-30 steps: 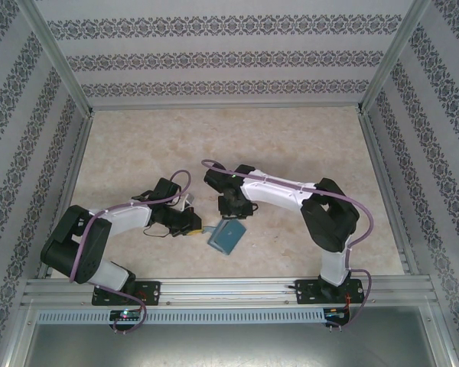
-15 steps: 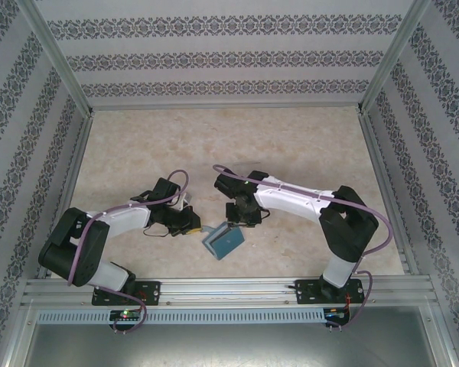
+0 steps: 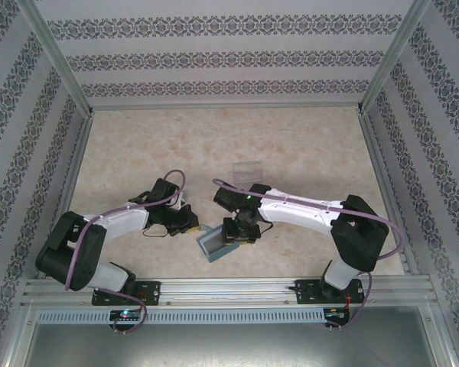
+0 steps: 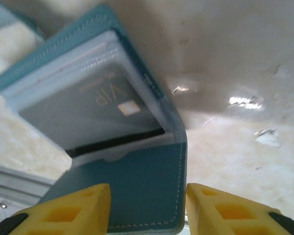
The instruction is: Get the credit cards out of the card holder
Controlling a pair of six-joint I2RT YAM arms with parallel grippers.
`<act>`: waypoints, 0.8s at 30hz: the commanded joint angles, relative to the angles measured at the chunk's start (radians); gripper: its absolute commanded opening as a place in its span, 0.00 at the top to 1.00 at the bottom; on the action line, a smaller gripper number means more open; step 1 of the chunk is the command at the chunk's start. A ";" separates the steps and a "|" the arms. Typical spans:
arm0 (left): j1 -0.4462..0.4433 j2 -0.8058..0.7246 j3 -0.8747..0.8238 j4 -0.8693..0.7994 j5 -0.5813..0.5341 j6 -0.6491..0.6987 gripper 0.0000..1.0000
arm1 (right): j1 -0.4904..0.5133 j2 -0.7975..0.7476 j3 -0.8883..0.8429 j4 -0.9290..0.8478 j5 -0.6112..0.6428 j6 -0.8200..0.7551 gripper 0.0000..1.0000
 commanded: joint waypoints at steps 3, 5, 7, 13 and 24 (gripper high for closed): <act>0.011 -0.032 -0.015 0.031 -0.053 -0.037 0.94 | 0.039 0.010 -0.045 -0.006 -0.027 0.033 0.54; 0.012 -0.039 -0.017 0.034 -0.060 -0.043 0.94 | 0.040 0.003 -0.069 0.009 -0.022 0.043 0.53; 0.011 -0.045 -0.019 0.035 -0.063 -0.049 0.94 | 0.040 -0.006 -0.089 0.026 -0.003 0.054 0.46; 0.012 -0.063 -0.032 0.043 -0.071 -0.063 0.94 | 0.039 0.004 -0.137 0.112 -0.002 0.074 0.45; 0.019 -0.107 -0.092 0.104 -0.093 -0.135 0.94 | 0.025 0.067 -0.137 0.065 0.085 0.057 0.52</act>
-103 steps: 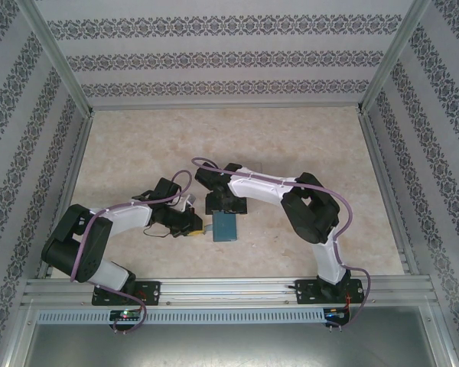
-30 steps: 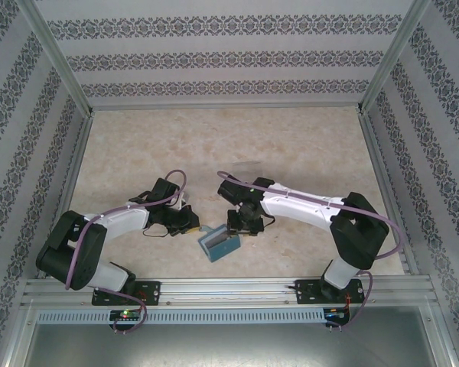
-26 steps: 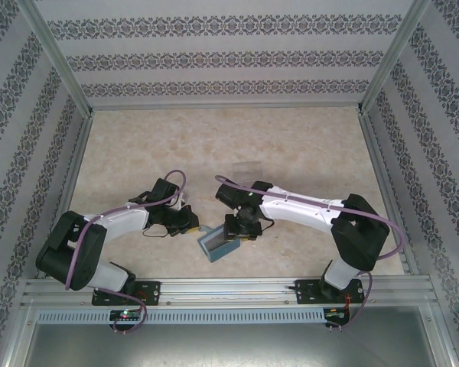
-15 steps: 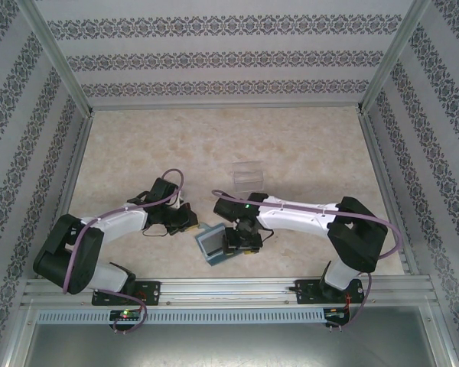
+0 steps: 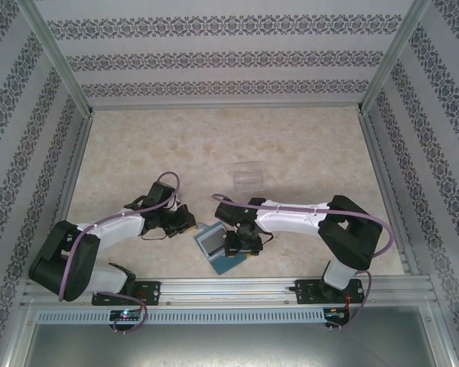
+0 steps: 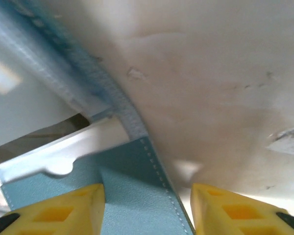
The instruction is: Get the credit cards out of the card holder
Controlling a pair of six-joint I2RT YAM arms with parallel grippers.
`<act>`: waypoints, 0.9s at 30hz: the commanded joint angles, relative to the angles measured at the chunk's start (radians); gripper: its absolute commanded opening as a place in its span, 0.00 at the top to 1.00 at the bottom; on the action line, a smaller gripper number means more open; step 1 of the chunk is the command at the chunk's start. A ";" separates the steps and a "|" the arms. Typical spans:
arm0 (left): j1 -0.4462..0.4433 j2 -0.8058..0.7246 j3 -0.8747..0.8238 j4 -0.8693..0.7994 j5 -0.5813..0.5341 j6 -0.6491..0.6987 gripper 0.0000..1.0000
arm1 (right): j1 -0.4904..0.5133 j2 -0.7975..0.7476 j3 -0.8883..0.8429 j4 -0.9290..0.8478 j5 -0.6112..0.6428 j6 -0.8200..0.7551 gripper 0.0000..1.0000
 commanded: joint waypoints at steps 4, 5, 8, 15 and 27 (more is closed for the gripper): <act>0.020 -0.044 -0.030 0.036 -0.023 -0.048 0.92 | -0.012 0.063 0.052 -0.143 0.159 -0.034 0.51; 0.018 -0.046 -0.031 0.035 -0.021 -0.048 0.90 | -0.011 0.075 0.064 -0.166 0.181 -0.045 0.49; 0.018 -0.047 -0.036 0.026 0.000 -0.045 0.87 | -0.017 0.114 0.108 -0.247 0.273 -0.081 0.47; 0.017 -0.037 -0.041 -0.010 0.058 -0.009 0.85 | -0.091 0.152 0.149 -0.237 0.389 -0.162 0.47; 0.016 0.044 0.091 -0.204 -0.016 0.043 0.77 | -0.210 0.239 0.298 -0.172 0.416 -0.337 0.47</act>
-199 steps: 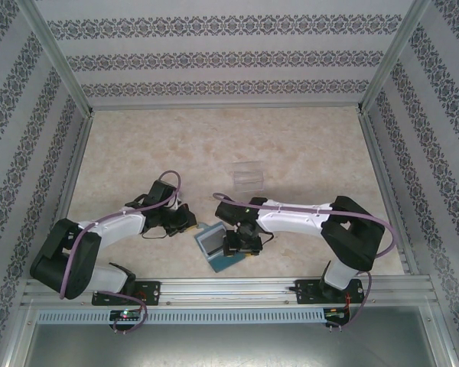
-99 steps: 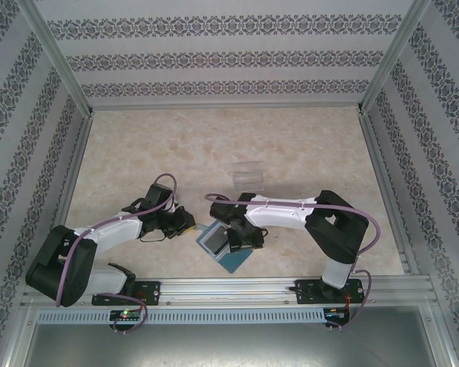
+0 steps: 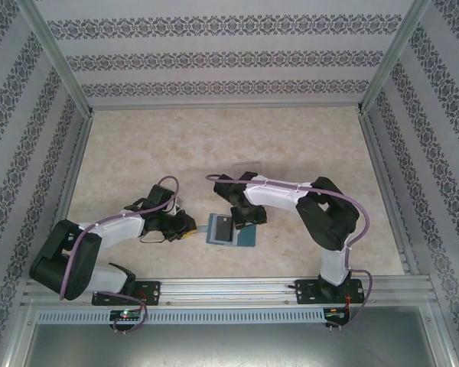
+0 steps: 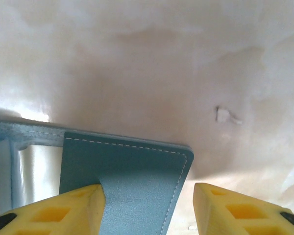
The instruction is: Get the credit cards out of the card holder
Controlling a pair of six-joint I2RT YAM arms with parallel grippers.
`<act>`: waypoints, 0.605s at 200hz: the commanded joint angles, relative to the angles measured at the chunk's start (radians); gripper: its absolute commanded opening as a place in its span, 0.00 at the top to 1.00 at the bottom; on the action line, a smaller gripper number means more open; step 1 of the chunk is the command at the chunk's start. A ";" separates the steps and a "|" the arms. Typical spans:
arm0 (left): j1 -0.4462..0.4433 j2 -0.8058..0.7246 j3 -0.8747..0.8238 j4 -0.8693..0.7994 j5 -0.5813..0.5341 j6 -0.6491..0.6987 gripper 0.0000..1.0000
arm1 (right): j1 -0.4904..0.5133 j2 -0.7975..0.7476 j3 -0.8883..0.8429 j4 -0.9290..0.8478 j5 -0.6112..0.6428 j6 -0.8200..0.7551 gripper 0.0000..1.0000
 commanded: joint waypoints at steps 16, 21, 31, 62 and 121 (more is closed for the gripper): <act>0.015 0.048 0.189 -0.229 -0.143 0.057 0.76 | -0.040 0.016 0.020 0.083 0.089 -0.096 0.44; 0.015 0.060 0.208 -0.231 -0.154 0.067 0.76 | -0.041 0.016 0.022 0.094 0.093 -0.112 0.44; 0.015 0.083 0.239 -0.237 -0.180 0.075 0.76 | -0.047 0.018 0.035 0.090 0.101 -0.136 0.43; 0.016 0.128 0.268 -0.204 -0.200 0.103 0.73 | -0.067 -0.010 0.005 0.137 0.074 -0.173 0.42; -0.009 0.192 0.331 -0.202 -0.086 0.201 0.71 | -0.116 -0.024 -0.104 0.202 -0.049 -0.122 0.45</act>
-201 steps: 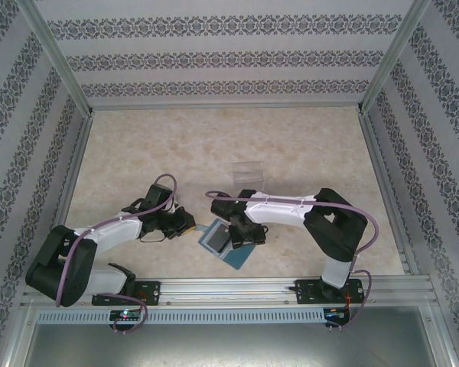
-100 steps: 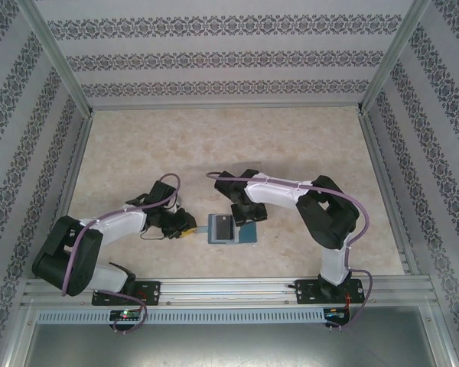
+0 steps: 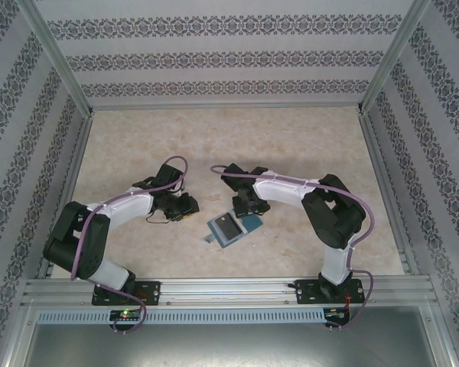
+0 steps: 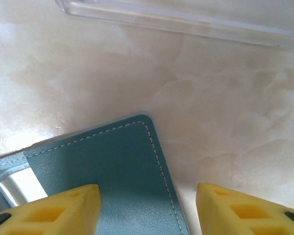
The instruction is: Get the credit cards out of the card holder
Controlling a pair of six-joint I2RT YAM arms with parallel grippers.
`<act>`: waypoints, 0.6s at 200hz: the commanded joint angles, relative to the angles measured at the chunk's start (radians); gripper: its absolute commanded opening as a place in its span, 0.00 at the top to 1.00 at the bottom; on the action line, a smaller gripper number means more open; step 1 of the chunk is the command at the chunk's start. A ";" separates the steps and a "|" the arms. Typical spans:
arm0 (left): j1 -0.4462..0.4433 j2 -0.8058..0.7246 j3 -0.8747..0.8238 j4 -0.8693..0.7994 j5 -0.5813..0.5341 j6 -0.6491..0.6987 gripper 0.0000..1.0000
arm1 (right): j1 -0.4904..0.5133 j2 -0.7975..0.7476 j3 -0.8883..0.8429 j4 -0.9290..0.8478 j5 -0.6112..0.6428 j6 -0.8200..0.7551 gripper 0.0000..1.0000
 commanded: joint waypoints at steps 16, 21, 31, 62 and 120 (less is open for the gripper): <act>-0.062 0.032 0.086 -0.057 0.080 0.046 0.70 | -0.026 -0.017 -0.064 -0.014 -0.042 0.025 0.46; -0.078 0.026 0.094 -0.063 0.071 0.045 0.70 | -0.027 -0.025 -0.069 -0.019 -0.043 0.030 0.46; -0.107 0.015 0.111 -0.082 0.048 0.037 0.69 | -0.027 -0.036 -0.074 -0.042 -0.043 0.048 0.46; -0.158 -0.049 0.129 -0.128 -0.039 -0.004 0.66 | -0.024 -0.086 -0.136 -0.062 -0.064 0.116 0.47; -0.227 -0.081 0.107 -0.011 -0.011 -0.089 0.65 | -0.033 -0.106 -0.179 -0.022 -0.064 0.158 0.46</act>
